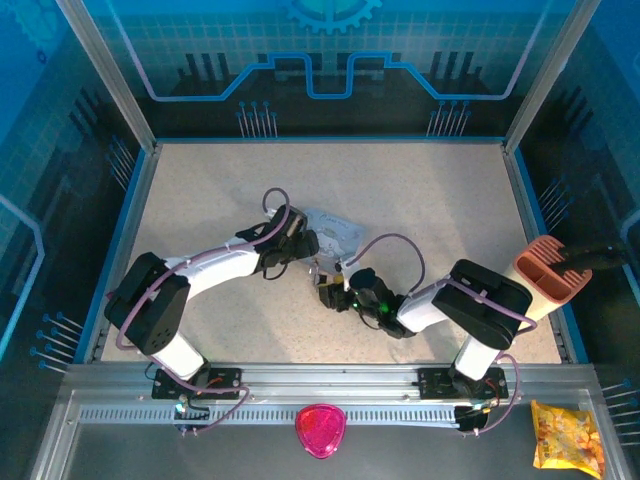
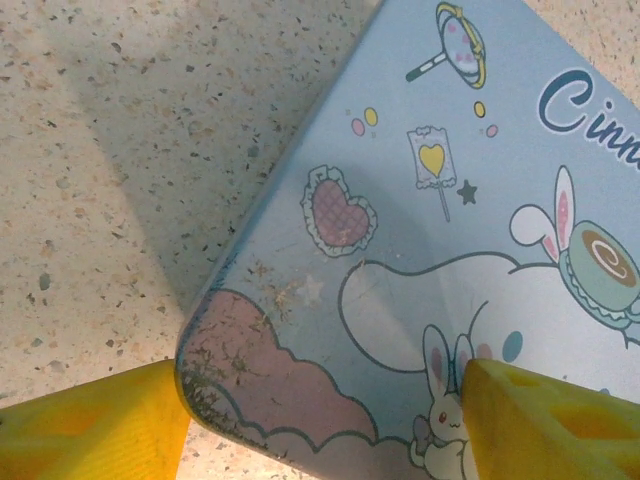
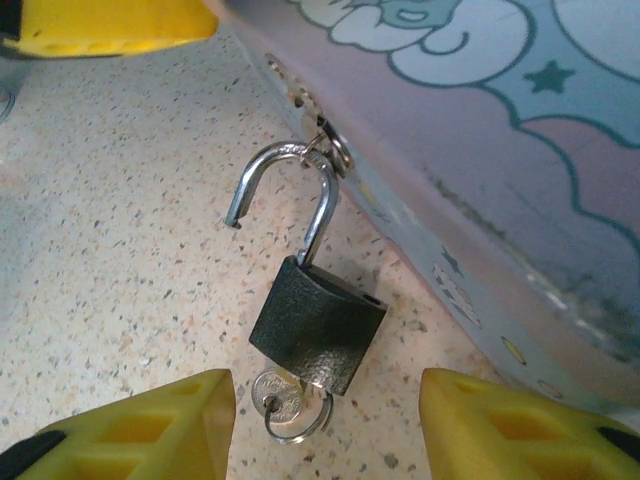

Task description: Unlock the padlock with the key

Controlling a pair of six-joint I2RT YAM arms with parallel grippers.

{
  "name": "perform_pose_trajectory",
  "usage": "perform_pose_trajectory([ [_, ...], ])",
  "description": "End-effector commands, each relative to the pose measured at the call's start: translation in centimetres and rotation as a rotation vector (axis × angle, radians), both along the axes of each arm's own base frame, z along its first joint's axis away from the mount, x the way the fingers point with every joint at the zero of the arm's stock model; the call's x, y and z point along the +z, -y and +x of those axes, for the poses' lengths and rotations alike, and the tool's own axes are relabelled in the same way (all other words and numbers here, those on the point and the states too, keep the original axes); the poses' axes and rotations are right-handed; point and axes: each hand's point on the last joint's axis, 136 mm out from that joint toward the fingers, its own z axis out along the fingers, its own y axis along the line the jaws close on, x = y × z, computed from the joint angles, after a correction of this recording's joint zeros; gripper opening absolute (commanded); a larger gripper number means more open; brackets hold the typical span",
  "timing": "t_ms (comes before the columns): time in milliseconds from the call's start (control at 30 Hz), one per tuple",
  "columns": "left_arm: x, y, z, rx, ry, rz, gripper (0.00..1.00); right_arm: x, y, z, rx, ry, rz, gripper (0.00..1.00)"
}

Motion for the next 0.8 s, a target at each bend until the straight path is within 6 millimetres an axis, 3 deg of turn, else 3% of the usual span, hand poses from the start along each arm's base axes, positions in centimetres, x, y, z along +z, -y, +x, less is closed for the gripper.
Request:
perform_pose_trajectory([
  [0,-4.0,-2.2,-3.7,0.013,-0.152,0.077,0.71,0.1,0.6,1.1,-0.051,-0.102,0.062,0.53],
  [200,-4.4,-2.2,-4.8,0.036,-0.160,0.026,0.70,0.9,1.6,2.6,-0.078,-0.135,0.117,0.55],
  [367,-4.0,-2.1,-4.8,0.036,-0.153,0.020,0.70,1.9,0.2,1.8,-0.067,-0.208,0.237,0.68],
  [567,-4.0,-2.0,-4.8,0.042,-0.152,0.011,0.70,1.0,0.4,1.5,-0.158,-0.225,0.204,0.67],
  [767,-4.1,-1.9,-4.8,0.048,-0.151,0.000,0.70,-0.7,0.0,1.4,-0.201,-0.232,0.100,0.60],
])
